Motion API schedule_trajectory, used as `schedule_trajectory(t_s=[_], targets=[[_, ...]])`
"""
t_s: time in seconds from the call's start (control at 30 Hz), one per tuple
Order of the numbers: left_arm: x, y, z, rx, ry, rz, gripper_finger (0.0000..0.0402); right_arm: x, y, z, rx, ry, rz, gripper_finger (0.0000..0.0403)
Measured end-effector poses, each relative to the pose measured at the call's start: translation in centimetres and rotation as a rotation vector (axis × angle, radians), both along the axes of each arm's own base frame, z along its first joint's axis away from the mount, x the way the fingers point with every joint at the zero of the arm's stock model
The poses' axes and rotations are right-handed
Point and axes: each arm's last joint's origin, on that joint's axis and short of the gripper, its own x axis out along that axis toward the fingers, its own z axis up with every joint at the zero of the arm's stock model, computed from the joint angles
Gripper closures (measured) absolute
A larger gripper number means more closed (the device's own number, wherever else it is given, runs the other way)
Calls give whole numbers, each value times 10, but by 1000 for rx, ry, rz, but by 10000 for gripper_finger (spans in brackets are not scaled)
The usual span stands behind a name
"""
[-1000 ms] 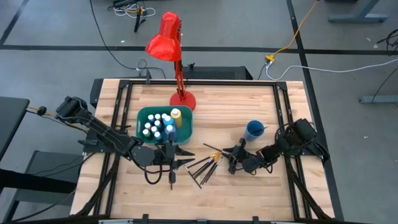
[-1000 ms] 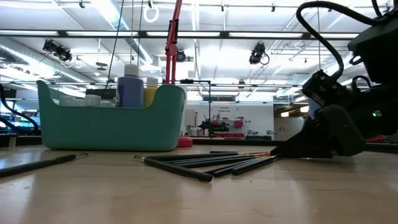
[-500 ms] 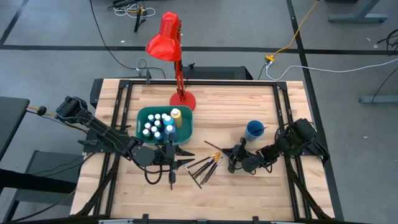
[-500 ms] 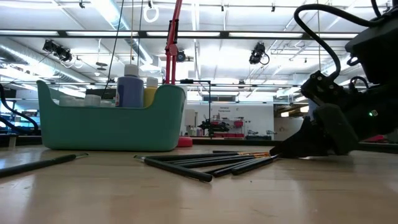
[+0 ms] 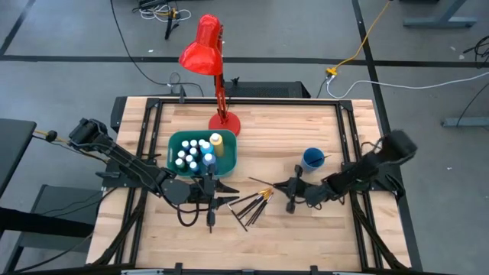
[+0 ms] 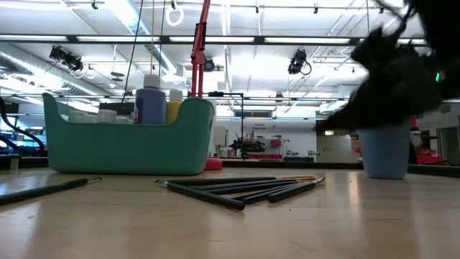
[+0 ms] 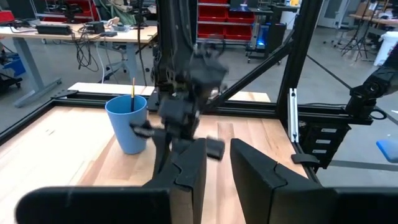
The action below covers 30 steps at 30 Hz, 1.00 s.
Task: Pick & Place Paint Supplies
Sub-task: Put the black silver paint brush into the blue cup
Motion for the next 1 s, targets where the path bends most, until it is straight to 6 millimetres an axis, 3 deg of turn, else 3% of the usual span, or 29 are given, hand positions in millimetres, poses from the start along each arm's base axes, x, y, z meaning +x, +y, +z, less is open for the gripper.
schedule_trajectory(t_s=[0.2, 0.47, 0.63, 0.8, 1.0], targets=[[0, 0, 0, 0, 0, 0, 319, -5, -3, 53, -81, 51, 10, 386], [0, 0, 0, 0, 0, -2, 319, -12, -7, 144, -47, 401, 18, 386], [0, 0, 0, -1, 1, -6, 319, -25, -15, 187, -84, 563, -10, 386], [0, -1, 0, -12, 4, -42, 319, -47, -28, 214, -16, 744, -103, 385], [0, -1, 0, -13, 5, -49, 319, -65, -35, 220, 81, 952, -121, 377]])
